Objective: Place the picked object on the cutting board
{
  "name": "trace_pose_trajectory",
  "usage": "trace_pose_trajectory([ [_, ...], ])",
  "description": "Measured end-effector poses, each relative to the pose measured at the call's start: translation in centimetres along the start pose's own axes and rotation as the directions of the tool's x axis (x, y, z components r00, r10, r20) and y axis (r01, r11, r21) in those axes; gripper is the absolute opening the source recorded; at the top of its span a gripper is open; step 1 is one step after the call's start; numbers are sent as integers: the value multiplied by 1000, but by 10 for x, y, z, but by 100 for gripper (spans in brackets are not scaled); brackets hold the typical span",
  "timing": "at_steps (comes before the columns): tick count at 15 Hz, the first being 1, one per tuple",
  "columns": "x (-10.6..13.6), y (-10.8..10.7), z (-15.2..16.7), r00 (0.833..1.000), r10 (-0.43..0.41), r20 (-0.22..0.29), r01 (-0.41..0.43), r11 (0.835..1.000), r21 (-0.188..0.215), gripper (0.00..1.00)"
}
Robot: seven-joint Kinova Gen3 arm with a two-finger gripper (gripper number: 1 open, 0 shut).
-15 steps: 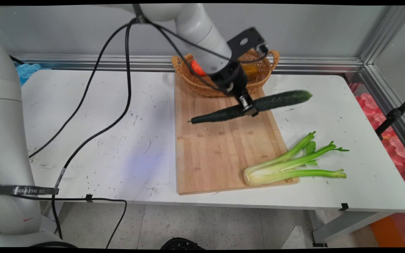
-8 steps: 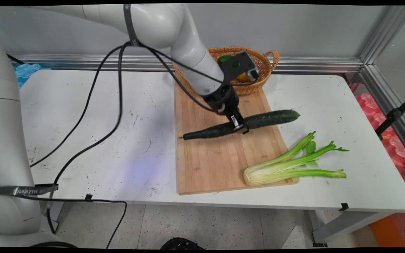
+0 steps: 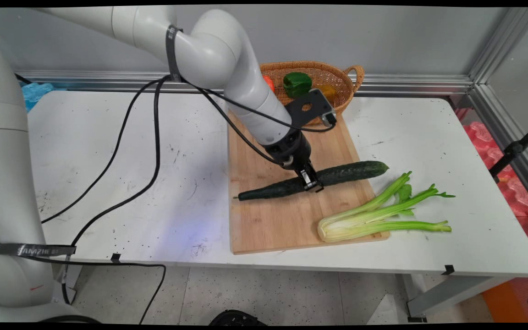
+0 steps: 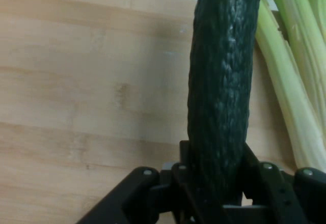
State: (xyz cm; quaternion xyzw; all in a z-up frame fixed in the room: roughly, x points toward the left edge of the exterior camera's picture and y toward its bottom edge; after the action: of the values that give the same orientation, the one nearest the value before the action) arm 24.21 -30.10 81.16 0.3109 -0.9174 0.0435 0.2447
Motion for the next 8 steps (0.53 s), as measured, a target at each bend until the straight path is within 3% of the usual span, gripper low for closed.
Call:
trace_pose_trajectory([
  [8, -4, 4, 14, 1000, -18, -2, 18, 1000, -11, 0],
])
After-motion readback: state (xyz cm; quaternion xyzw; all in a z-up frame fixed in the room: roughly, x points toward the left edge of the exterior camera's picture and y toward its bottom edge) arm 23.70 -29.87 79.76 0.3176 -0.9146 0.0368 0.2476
